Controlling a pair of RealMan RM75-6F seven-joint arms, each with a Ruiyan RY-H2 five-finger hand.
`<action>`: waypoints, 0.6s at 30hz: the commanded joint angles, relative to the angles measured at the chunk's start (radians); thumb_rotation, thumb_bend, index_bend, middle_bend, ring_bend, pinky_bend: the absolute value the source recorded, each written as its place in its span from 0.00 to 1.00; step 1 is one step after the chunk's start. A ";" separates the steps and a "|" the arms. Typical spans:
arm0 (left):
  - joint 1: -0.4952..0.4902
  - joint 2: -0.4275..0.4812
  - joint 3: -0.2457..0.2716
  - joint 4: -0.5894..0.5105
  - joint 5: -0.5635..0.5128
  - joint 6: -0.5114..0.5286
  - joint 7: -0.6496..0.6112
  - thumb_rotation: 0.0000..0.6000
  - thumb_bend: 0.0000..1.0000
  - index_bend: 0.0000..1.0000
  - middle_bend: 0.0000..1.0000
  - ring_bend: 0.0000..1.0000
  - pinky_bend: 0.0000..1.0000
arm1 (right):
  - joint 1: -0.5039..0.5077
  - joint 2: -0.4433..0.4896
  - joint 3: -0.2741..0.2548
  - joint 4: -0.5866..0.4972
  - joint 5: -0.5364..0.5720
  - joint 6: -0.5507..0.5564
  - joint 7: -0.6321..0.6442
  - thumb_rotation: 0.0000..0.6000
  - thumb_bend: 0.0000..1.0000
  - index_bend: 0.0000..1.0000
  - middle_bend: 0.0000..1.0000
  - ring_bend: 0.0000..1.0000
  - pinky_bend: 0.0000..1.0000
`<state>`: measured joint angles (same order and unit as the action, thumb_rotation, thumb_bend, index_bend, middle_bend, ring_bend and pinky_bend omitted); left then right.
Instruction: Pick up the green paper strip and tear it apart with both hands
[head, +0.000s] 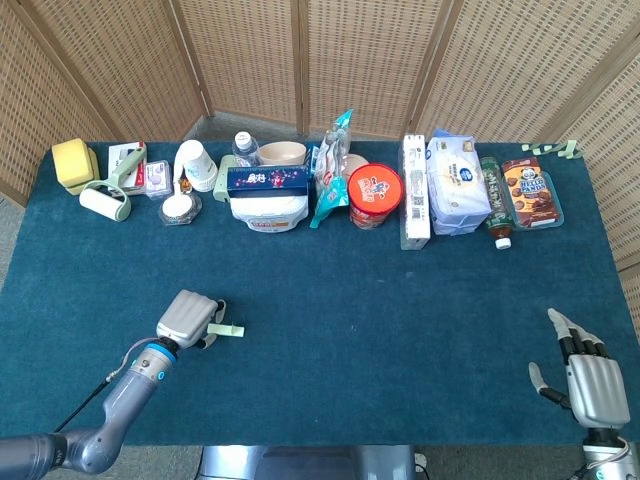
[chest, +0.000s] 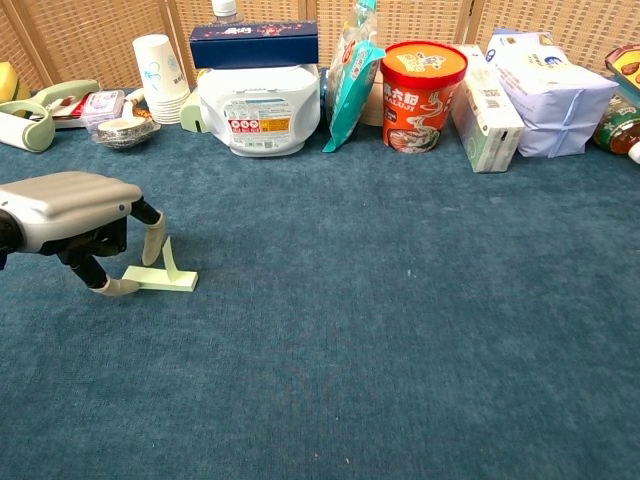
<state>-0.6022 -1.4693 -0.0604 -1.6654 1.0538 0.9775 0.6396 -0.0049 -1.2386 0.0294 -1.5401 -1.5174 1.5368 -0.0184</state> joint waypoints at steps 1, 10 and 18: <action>-0.009 0.001 0.003 -0.002 -0.018 -0.004 0.010 1.00 0.27 0.50 1.00 1.00 0.99 | -0.002 0.000 0.000 0.002 0.001 0.002 0.004 0.82 0.42 0.00 0.17 0.18 0.23; -0.036 0.004 0.011 -0.009 -0.069 -0.014 0.045 0.99 0.28 0.51 1.00 1.00 0.99 | -0.007 0.000 0.002 0.005 0.001 0.009 0.014 0.82 0.42 0.00 0.17 0.18 0.23; -0.048 0.008 0.010 -0.010 -0.072 -0.006 0.028 0.93 0.28 0.45 1.00 1.00 0.99 | -0.010 0.001 0.002 0.005 0.003 0.009 0.020 0.82 0.42 0.00 0.17 0.19 0.23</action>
<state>-0.6485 -1.4629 -0.0516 -1.6751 0.9795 0.9703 0.6682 -0.0150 -1.2379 0.0311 -1.5356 -1.5144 1.5455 0.0014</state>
